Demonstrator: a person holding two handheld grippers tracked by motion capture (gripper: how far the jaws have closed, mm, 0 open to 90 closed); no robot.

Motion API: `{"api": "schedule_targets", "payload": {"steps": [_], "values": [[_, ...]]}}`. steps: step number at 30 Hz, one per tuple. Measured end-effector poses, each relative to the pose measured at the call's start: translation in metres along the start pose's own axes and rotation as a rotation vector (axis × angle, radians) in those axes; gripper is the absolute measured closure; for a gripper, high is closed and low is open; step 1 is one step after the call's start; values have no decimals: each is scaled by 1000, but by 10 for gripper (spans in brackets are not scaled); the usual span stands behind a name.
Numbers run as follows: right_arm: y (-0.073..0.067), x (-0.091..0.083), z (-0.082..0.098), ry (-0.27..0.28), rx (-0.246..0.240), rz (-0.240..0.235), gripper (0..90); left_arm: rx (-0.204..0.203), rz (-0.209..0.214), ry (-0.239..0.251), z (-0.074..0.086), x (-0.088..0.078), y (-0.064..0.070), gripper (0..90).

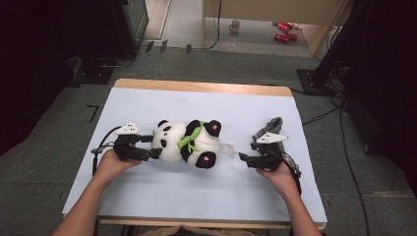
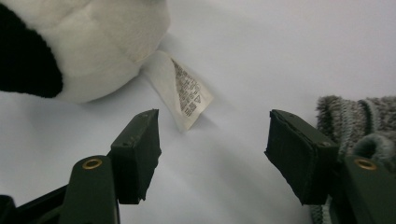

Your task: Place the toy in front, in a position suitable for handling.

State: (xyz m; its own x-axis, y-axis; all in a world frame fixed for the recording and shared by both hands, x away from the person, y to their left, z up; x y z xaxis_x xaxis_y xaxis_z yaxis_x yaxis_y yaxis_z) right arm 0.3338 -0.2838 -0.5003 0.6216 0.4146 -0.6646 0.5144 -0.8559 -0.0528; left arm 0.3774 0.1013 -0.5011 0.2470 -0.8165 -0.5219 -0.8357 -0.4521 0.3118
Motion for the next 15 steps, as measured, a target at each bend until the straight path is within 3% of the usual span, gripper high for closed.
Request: {"api": "schedule_targets", "payload": {"steps": [8,15], "values": [[13,-5,-4,28,30,26,346,-28,33,26,4,5,-4,239],[35,-14,-1,51,78,91,370,17,12,27,3,5,0,320]]}}
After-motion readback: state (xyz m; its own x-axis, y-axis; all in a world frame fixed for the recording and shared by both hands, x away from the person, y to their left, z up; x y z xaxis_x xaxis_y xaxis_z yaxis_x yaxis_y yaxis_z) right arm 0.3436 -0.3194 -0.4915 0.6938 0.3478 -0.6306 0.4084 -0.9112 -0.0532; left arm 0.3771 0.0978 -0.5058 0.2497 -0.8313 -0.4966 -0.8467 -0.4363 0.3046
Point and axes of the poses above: each handheld gripper's, and its own axes: x roughly forward along the jaws, z roughly out of its underside, y roughly to its right, the point moved 6 cm from there along x, roughly forward along the jaws, and after that the axes turned 6 degrees about z, right-handed, at the moved point
